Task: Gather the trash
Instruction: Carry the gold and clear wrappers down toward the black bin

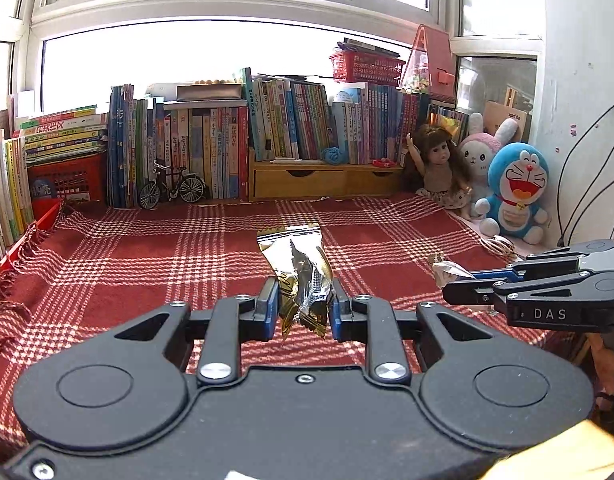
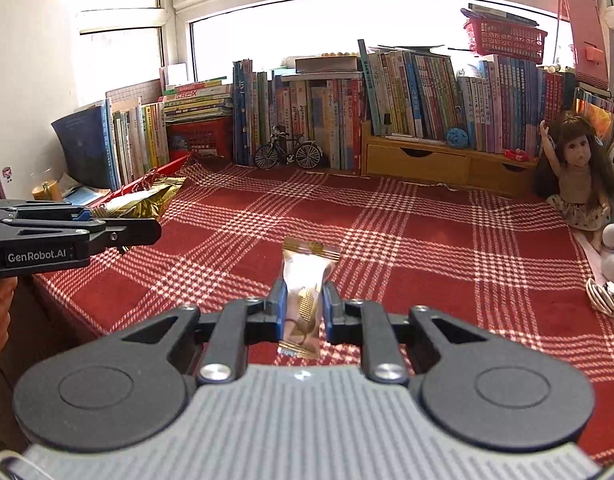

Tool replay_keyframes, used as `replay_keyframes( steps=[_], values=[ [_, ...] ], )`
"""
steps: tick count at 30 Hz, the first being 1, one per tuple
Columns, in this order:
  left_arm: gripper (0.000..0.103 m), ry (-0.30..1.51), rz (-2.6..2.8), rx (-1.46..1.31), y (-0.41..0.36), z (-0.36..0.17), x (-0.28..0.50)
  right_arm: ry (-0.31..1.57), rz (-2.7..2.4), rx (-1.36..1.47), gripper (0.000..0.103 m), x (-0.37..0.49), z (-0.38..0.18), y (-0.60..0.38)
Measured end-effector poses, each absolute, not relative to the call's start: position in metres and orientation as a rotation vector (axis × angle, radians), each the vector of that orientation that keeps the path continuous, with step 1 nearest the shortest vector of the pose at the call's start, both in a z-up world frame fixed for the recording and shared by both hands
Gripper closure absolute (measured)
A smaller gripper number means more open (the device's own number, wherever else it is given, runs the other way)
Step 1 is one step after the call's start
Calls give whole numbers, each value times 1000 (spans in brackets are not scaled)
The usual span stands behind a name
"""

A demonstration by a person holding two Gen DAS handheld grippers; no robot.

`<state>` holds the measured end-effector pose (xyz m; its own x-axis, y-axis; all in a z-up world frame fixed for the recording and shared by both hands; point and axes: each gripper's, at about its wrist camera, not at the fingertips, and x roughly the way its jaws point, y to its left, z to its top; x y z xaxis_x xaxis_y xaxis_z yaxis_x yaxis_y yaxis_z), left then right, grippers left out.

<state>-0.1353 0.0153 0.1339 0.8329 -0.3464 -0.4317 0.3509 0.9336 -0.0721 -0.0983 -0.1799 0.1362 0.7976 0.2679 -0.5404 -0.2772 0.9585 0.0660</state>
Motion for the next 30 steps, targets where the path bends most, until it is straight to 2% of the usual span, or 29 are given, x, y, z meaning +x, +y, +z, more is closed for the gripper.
replay_keyframes(
  steps=[4,14,25,30],
  values=[
    [79,460,-351,-2,33,117,-177,600,317,-26,79,-129,121,-177],
    [78,638,-260,-45,80,80,-263,698,349,-65,78,-197,89,-171],
    [78,941,-333,20,44,-5,-259,905,374,-53,78,-209,24,-147],
    [78,989,-330,5,52,-3,-262,995,358,5,78,-209,5,-150]
  ],
)
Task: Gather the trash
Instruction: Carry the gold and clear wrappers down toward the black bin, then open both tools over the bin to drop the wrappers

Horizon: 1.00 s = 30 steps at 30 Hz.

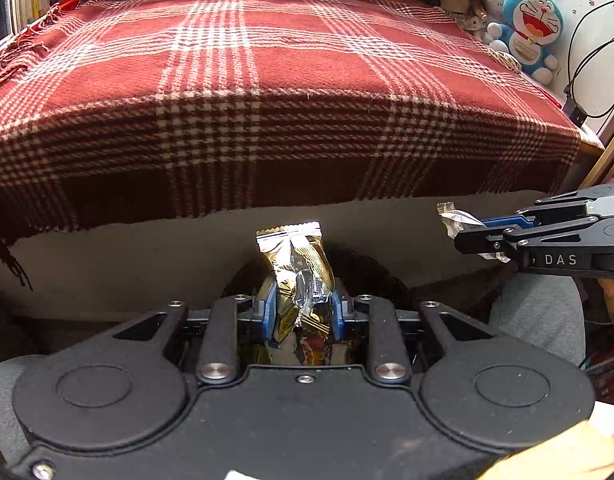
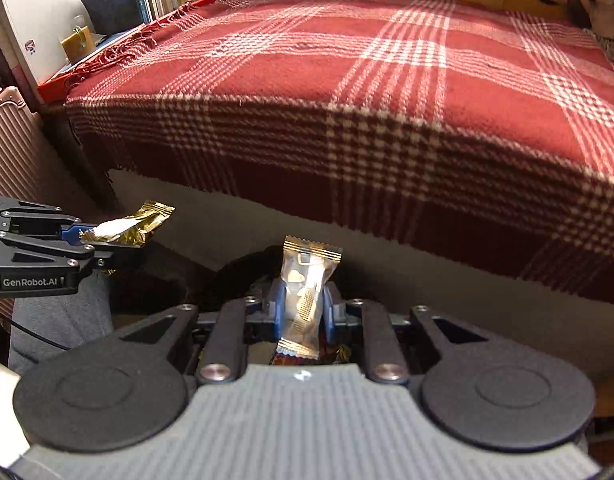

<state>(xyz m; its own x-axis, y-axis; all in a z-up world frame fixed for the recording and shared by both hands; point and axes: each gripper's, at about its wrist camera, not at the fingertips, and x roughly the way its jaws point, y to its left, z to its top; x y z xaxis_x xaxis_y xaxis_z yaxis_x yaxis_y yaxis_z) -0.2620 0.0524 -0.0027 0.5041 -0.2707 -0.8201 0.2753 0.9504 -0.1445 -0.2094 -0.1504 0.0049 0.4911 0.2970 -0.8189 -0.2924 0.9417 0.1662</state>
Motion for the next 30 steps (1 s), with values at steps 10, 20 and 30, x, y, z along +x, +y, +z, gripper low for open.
replay_keyframes(
  steps=[10,20,30],
  values=[
    [78,1022,-381,25,71,36,-273,1021,380,7,78,-221,23,-152],
    [76,1018,-406,99,57,16,-288,974,359,-33,76,-246,37,-145],
    [72,1087,-409,142,33,-28,-258,1016,376,-55,72,-222,11,-132]
  ],
)
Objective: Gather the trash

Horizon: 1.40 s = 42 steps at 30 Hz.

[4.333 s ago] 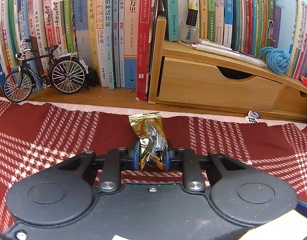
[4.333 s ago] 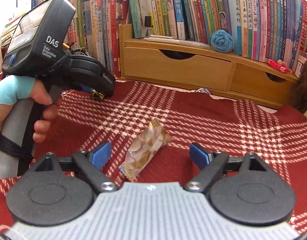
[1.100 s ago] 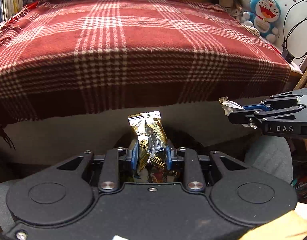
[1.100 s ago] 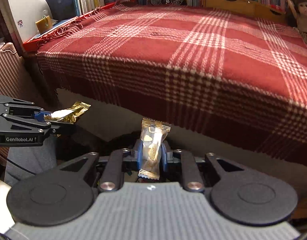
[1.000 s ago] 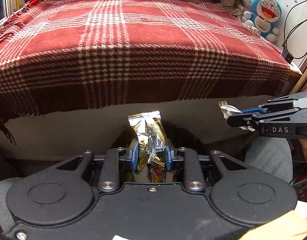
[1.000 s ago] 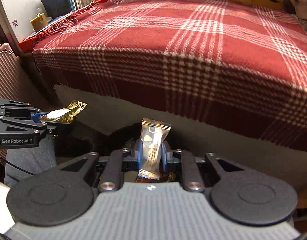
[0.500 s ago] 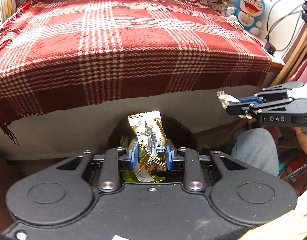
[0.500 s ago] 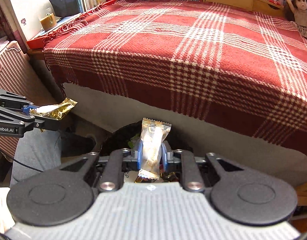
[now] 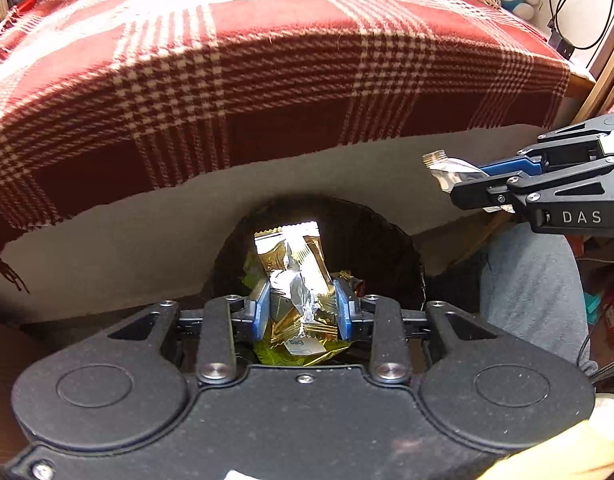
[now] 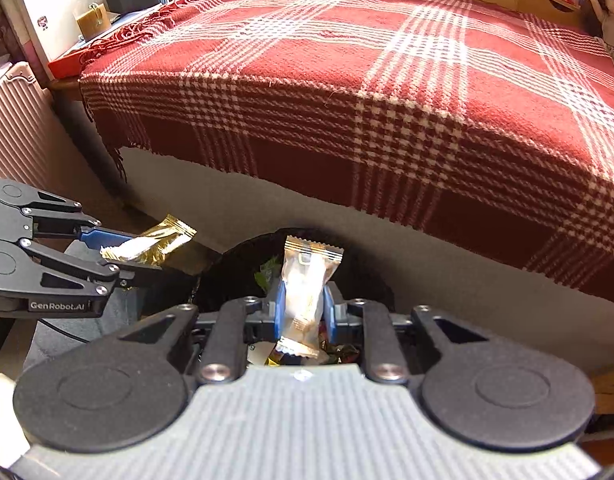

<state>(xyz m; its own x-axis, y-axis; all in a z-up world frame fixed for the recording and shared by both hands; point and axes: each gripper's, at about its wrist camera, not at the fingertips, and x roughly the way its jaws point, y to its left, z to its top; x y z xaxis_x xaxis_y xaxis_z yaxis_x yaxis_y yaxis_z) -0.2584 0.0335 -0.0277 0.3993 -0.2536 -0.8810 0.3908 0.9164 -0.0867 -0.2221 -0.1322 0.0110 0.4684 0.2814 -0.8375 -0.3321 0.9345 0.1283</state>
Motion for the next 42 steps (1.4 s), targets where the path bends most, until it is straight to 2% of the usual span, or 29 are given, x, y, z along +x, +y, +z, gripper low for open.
replay_keyframes(
  steps=[3,7,19,42],
  values=[
    [70,1098,-396,150,27,-37,-248,1027,377,-66,69,-213,4,-130],
    [54,1106,-409,133,23,-43,-237,1037,382,-57,50,-206,-2,-129],
    [24,1142,-377,113,21,-50,-234,1055,383,-46,43,-202,-9,-126],
    [18,1309,-263,140,13,-94,-225,1145,318,-43,21,-203,-43,-123]
  ],
)
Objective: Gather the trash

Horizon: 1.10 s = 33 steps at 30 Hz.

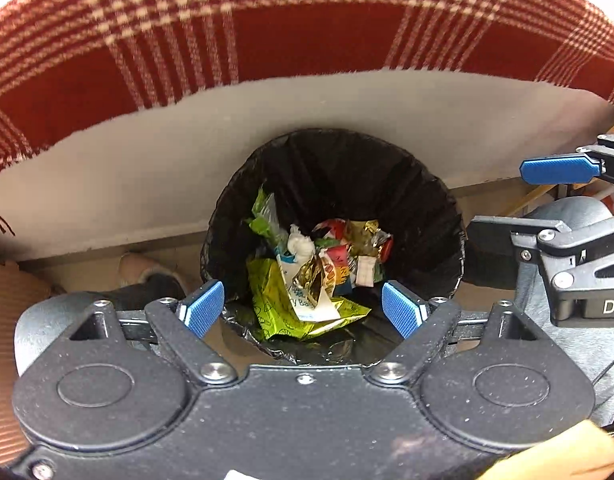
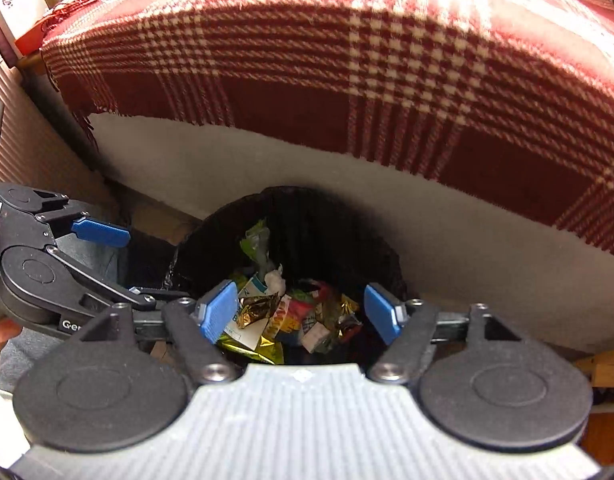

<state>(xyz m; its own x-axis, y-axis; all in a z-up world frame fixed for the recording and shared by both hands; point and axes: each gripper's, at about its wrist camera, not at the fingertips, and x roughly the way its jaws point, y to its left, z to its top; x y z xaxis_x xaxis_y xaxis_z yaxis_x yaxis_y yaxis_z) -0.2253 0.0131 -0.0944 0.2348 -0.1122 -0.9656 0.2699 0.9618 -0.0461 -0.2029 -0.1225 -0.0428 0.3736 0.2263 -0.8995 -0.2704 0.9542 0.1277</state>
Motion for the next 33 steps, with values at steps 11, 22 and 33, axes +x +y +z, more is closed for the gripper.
replay_keyframes(
  steps=[11,22,33],
  values=[
    [18,1358,-217,123,17,-115,-221,1200,325,-29,15,-197,-64,-115],
    [18,1364,-217,126,15,-119,-221,1205,322,-32,15,-197,-64,-115],
    [18,1362,-221,131,12,-120,-222,1203,322,-35,15,-198,-64,-115]
  ],
)
